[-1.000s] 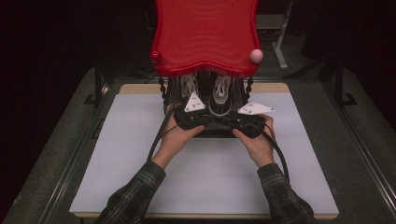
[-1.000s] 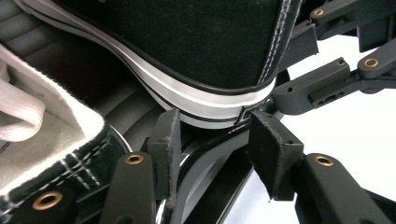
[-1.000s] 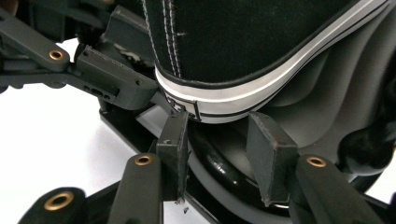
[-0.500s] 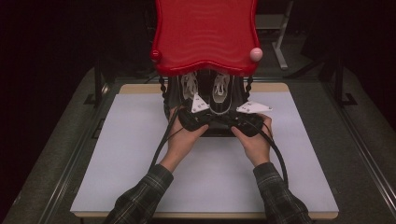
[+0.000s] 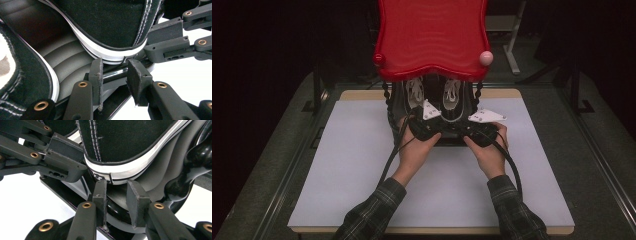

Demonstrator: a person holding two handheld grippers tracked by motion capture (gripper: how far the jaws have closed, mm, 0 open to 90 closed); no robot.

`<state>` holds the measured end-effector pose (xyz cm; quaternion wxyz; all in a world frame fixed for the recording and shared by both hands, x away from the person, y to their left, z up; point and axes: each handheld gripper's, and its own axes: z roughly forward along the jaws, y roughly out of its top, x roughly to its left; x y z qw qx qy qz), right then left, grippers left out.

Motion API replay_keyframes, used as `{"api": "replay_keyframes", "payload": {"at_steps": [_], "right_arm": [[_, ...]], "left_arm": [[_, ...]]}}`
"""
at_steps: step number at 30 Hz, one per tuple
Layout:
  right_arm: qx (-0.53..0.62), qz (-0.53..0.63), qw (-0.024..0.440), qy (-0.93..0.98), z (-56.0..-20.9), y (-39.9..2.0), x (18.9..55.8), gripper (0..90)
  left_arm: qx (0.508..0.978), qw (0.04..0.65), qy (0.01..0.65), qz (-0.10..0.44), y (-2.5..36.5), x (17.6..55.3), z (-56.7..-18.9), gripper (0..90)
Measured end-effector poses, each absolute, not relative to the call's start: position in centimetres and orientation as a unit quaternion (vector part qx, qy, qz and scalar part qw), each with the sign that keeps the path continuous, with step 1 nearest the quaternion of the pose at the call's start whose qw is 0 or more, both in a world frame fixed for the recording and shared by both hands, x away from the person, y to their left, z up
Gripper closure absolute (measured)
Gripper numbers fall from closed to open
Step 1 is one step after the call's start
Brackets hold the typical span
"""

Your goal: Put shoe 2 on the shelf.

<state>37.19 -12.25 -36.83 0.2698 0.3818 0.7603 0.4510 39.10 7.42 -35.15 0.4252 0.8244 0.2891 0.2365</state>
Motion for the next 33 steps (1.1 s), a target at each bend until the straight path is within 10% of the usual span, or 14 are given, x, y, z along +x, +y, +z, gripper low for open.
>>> {"api": "replay_keyframes", "payload": {"at_steps": [33], "right_arm": [[0.394, 0.451, 0.277, 0.752, -36.9, -11.9, 37.9, 72.5]], "left_arm": [[0.827, 0.42, 0.291, 0.236, 7.3, 40.0, -35.2, 71.6]]}}
